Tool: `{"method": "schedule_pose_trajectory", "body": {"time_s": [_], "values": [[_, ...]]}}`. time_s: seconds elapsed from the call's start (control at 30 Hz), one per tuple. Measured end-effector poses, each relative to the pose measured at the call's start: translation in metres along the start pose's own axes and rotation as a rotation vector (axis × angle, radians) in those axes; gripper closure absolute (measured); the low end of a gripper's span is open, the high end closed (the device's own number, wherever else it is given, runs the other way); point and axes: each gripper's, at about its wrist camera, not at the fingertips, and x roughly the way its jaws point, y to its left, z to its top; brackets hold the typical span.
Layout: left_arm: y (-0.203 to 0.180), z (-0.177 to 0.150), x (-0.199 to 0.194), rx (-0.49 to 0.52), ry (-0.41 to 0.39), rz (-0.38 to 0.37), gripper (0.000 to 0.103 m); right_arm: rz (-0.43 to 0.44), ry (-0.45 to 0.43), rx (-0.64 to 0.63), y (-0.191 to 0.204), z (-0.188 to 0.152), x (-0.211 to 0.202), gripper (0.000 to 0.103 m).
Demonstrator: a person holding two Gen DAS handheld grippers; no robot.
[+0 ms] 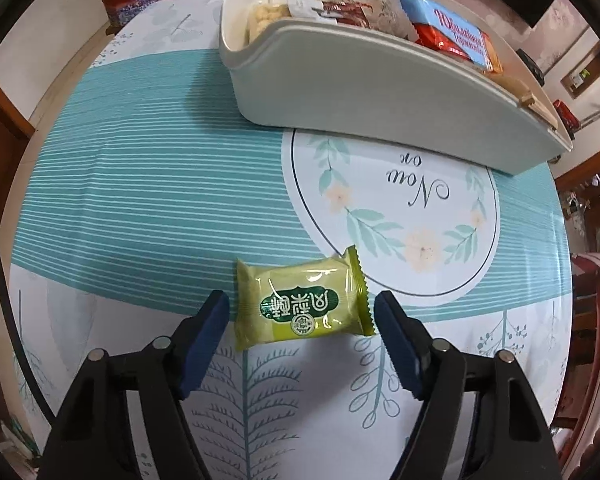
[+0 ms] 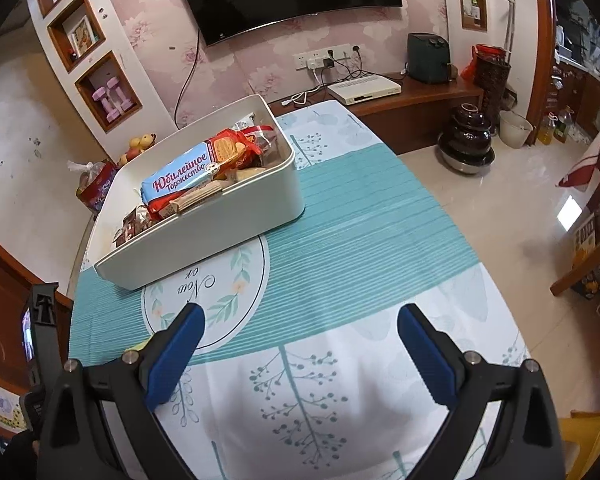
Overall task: Organize snacks
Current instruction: 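Move the left tool to the green-yellow packet and close on it, then lift the green-yellow packet and carry it over the white box with the left tool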
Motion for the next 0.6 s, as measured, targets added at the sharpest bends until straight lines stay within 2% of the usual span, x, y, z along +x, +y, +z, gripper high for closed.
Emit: {"method": "schedule_pose_trajectory", "body": {"time_s": [0.17, 0.3, 0.6], "values": [[-0.002, 0.000, 0.004, 0.014, 0.015, -0.014, 0.035, -0.015, 0.000, 0.029, 0.000, -0.005, -0.002, 0.005], [-0.003, 0.000, 0.003, 0.026, 0.015, -0.013, 0.043, -0.018, 0.003, 0.046, 0.000, -0.008, -0.003, 0.005], [-0.003, 0.001, -0.001, 0.074, 0.023, -0.016, 0.049, -0.009, -0.002, 0.067, 0.004, -0.013, -0.005, 0.005]]}}
